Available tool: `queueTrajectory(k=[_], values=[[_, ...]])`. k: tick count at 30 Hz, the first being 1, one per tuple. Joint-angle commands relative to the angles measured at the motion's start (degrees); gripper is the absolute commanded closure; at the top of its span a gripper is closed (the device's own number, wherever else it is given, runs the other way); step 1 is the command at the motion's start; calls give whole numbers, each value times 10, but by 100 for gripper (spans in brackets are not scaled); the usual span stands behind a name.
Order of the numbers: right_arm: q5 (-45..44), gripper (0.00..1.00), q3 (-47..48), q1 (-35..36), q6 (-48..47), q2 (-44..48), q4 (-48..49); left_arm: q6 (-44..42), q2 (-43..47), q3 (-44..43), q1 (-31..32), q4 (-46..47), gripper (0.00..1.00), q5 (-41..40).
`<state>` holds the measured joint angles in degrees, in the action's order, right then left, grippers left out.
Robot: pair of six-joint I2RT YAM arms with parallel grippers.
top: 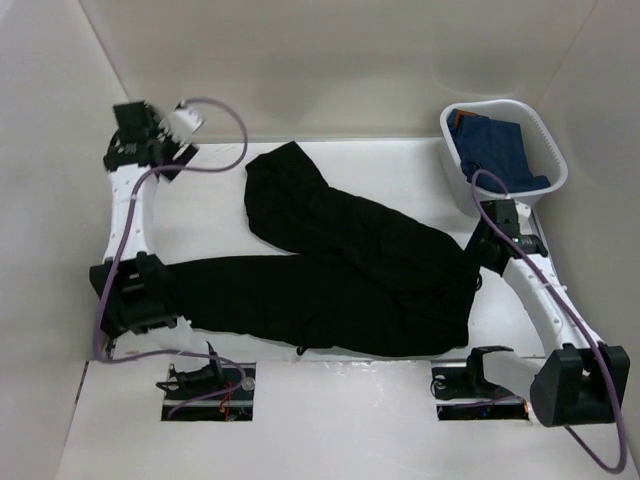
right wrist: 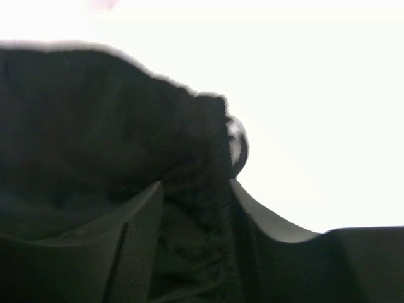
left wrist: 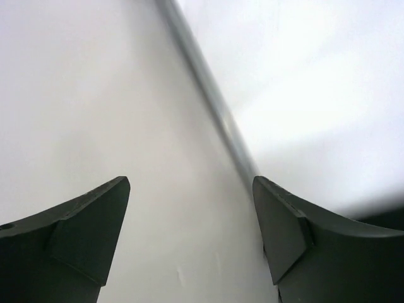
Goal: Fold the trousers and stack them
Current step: Flatten the trousers out, then fold the trousers
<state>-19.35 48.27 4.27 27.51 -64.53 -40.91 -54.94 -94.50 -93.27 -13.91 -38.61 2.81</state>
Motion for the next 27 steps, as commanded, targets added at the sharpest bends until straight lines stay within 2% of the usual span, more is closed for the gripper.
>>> queueTrajectory(k=[1,4,8,13,18,19,20,21,22,23,24,26,27], values=[[18,44,30,-59,-51,-25,54,180,-138,-128,95,1,21,136],[50,33,56,-76,-76,-98,74,268,-303,-288,151,-4,22,109],[55,24,68,-76,-88,-154,115,323,-410,-393,175,3,20,78],[64,16,89,-67,-113,-237,130,305,-474,-381,192,-22,19,75],[75,17,113,-63,-118,-292,122,272,-480,-316,221,-33,23,75],[80,21,118,-63,-118,-299,117,251,-479,-295,232,-34,35,68],[89,29,124,-63,-119,-309,113,243,-476,-281,235,-35,46,61],[99,40,129,-63,-121,-316,109,237,-471,-264,237,-36,65,47],[103,49,131,-63,-121,-319,109,237,-463,-250,238,-34,79,34],[106,64,131,-63,-120,-320,111,238,-440,-224,230,-29,91,13],[107,70,130,-63,-120,-320,111,237,-435,-219,228,-27,93,11],[108,95,124,-63,-120,-319,113,239,-358,-155,196,2,97,-14],[107,98,122,-62,-120,-316,114,238,-333,-137,186,11,97,-18]])
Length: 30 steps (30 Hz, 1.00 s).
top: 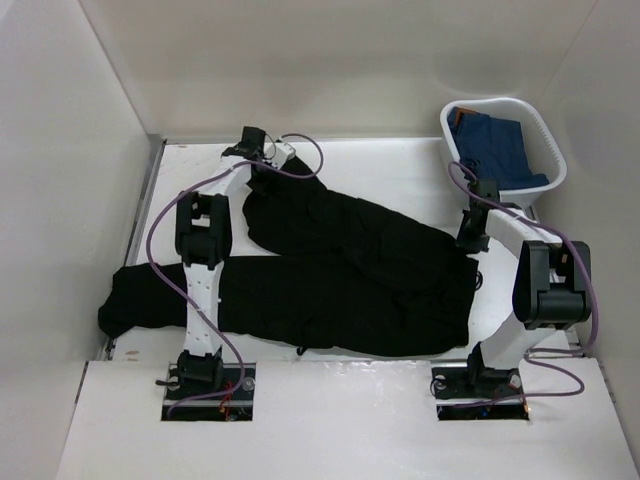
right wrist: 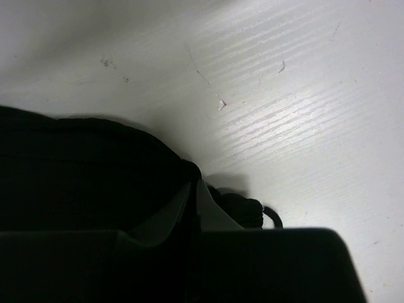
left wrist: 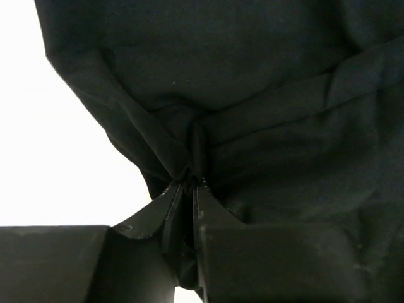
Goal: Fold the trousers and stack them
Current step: Fold the trousers
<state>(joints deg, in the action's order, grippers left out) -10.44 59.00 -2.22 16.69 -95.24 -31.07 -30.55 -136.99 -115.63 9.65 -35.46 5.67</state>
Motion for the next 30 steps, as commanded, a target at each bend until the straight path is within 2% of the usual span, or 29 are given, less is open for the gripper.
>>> queueTrajectory(k=[1,7,9,10,12,13,16,19,23,25,30], values=[[17,100,5,7,-11,7,21,-9,142,120,-69,-13,97,-48],[14,100,-22,32,-6,73,36,-53,292,218,-111,-58,93,-51],[12,100,-29,51,-8,88,39,-86,346,273,-118,-115,82,-40],[12,100,-30,60,-9,94,41,-103,369,299,-121,-143,67,-26],[12,100,-28,72,-12,95,42,-115,385,313,-128,-159,50,-10],[12,98,-24,77,-17,95,43,-115,393,311,-136,-164,36,8],[7,91,-14,86,-24,95,44,-79,386,258,-165,-139,31,48],[2,87,-2,90,-31,94,40,2,318,151,-206,-100,28,73],[-3,86,0,90,-31,96,42,35,229,77,-224,-102,28,31],[-3,85,0,91,-29,95,44,40,159,39,-231,-102,28,-21],[-6,83,1,91,-38,77,44,86,69,-46,-231,-65,27,-8]])
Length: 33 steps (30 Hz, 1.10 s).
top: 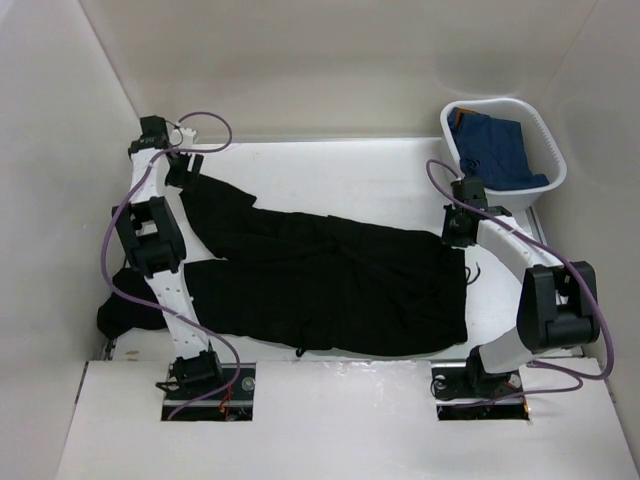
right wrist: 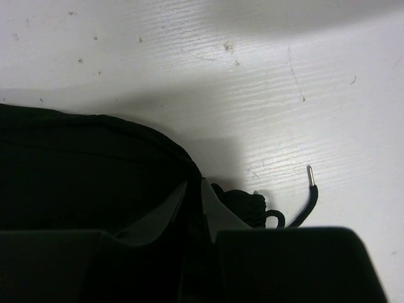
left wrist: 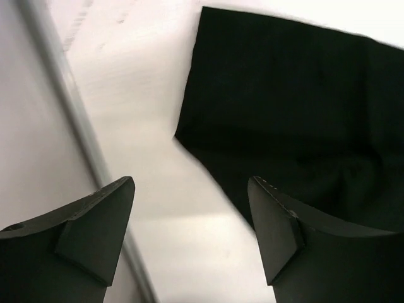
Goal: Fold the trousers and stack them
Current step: Fold the trousers
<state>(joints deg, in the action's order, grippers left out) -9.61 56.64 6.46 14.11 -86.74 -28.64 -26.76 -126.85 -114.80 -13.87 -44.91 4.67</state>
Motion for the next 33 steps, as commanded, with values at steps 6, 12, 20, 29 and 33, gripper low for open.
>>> queueTrajectory(k=[6,12,20,29,33], values=[[-16,83,17,4,-14,-17,25,65,-91,-98,27,66,22,46],[-23,83,13,4,-12,-6,22,87,-176,-166,29,66,24,-75],[-32,39,29,-1,-15,2,5,-14,-238,-198,52,-74,51,17],[-67,11,77,-1,-45,-37,-62,3,-155,-125,40,21,100,-50],[-62,0,80,-10,-73,-81,-104,20,-107,-123,13,31,100,-56]])
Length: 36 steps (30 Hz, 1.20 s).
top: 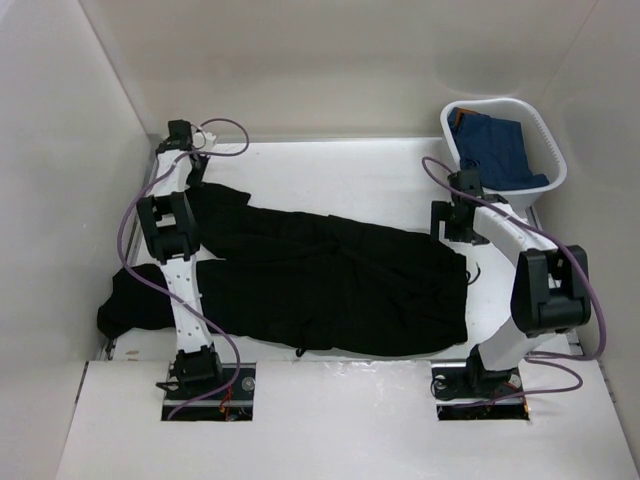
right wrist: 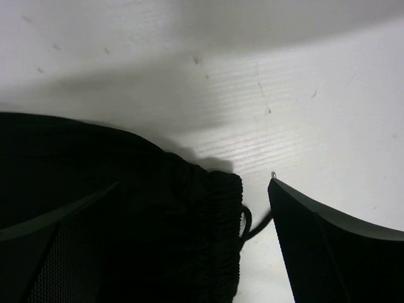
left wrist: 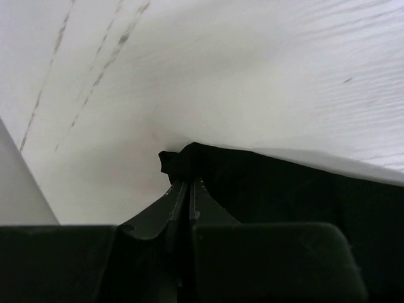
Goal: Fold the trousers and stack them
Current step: Fold the trousers
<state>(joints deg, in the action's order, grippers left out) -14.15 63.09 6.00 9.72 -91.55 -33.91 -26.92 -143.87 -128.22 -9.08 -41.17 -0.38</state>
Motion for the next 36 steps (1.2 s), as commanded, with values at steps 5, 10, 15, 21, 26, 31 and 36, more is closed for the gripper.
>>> queueTrajectory(k=[5,10,15,21,26,31,36], values=[[-40,0,23,52,-65,-44,-70,25,132,16,-73,9,100,-37],[-26,1,30,56,-56,-64,-76,8,205,51,-108,31,100,-65],[-20,3,20,52,-48,-70,-95,-15,268,95,-128,60,100,-93],[-19,5,61,55,-58,-124,-70,-35,312,153,-129,65,99,-80],[-12,6,134,90,-66,-165,-64,-39,322,195,-121,75,99,-87],[-9,9,133,90,-69,-189,-56,-44,324,196,-140,78,99,-104],[-2,11,173,117,-74,-173,-27,-43,341,205,-169,79,99,-117]])
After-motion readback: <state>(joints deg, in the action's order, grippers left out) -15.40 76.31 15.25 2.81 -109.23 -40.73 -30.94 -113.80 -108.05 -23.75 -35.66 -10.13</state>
